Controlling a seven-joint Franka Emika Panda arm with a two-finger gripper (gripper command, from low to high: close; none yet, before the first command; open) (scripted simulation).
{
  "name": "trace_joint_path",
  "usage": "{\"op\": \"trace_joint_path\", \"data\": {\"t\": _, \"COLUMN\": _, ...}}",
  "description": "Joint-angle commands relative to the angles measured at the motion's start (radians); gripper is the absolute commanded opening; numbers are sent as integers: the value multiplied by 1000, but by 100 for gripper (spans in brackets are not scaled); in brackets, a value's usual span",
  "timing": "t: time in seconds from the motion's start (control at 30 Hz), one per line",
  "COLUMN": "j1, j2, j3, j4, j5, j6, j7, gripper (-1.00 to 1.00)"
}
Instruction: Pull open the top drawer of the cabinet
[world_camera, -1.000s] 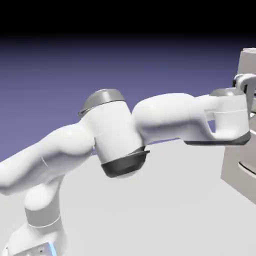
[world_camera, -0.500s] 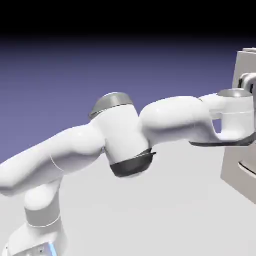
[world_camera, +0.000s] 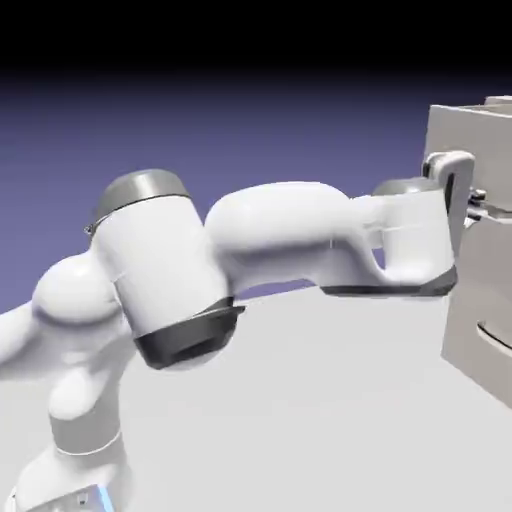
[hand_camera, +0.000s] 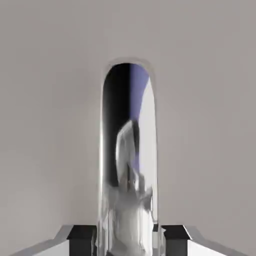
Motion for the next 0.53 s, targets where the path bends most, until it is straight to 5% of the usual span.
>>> {"op": "trace_joint_path", "data": {"t": 0.0, "j1": -36, "j2": -1, "j3": 23, "j4": -34, "j5": 1, "j6": -5, "j7": 3, "gripper": -100}}
{"op": "trace_joint_path", "data": {"t": 0.4, "j1": -435, "j2": -25, "j3": 273, "j4": -359, "j5": 0, "j6": -6, "j7": 65, "gripper": -100}}
{"op": "trace_joint_path", "data": {"t": 0.43, "j1": -435, "j2": -25, "j3": 273, "j4": -359, "j5": 0, "j6": -6, "j7": 65, "gripper": 100}}
{"op": "trace_joint_path", "data": {"t": 0.5, "j1": -472, "j2": -38, "j3": 295, "j4": -387, "j5": 5, "j6": -1, "j7": 62, "gripper": 100}}
